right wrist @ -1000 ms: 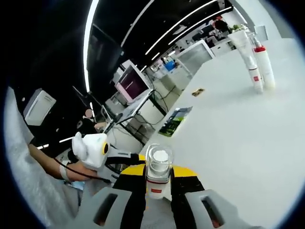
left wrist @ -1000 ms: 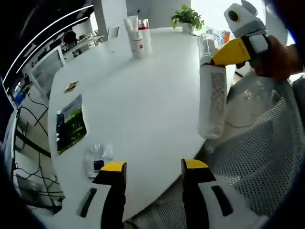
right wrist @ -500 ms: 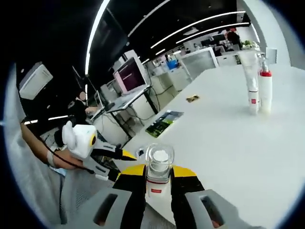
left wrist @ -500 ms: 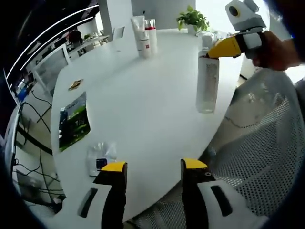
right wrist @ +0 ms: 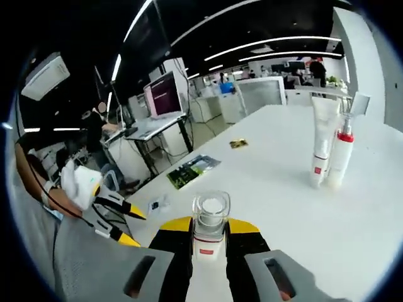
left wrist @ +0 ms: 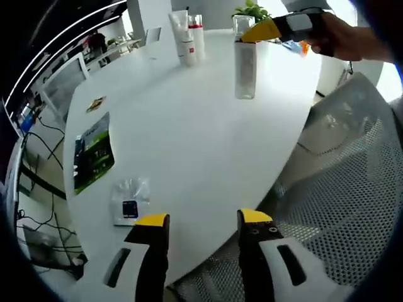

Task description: Arrange the skincare products in the storage area until every visible bottle or jar stands upright without overlapping.

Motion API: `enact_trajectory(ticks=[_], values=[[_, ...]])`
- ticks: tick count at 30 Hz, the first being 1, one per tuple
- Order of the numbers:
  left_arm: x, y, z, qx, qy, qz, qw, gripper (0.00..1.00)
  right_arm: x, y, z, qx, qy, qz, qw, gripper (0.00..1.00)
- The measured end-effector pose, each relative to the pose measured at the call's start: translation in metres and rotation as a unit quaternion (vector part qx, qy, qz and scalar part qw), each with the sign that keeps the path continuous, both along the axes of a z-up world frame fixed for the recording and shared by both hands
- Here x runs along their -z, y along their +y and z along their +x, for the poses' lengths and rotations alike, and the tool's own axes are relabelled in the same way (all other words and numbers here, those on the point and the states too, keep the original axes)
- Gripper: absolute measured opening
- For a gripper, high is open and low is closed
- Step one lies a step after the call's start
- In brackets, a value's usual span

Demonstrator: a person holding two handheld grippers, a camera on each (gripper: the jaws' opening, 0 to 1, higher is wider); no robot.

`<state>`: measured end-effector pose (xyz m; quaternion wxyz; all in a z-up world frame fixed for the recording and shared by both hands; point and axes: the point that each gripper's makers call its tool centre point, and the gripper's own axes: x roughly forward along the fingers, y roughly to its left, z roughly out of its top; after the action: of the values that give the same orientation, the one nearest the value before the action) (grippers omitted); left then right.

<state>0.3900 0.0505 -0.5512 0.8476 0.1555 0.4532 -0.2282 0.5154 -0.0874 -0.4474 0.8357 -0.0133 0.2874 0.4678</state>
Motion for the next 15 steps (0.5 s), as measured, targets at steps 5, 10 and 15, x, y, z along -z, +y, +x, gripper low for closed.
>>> enact_trajectory(ticks=[5,10,15], values=[[0.001,0.0,-0.001,0.002,0.003,0.002,1.0,0.39,0.0,-0.006,0.017,0.014,-0.011,-0.01,0.9998,0.13],[0.002,0.001,-0.001,0.002,0.005,0.004,1.0,0.39,0.0,-0.013,0.03,0.019,-0.024,-0.028,0.9991,0.13],[0.004,0.001,-0.002,0.003,0.009,0.006,0.9999,0.39,0.001,-0.022,0.046,0.028,-0.033,-0.044,0.9981,0.13]])
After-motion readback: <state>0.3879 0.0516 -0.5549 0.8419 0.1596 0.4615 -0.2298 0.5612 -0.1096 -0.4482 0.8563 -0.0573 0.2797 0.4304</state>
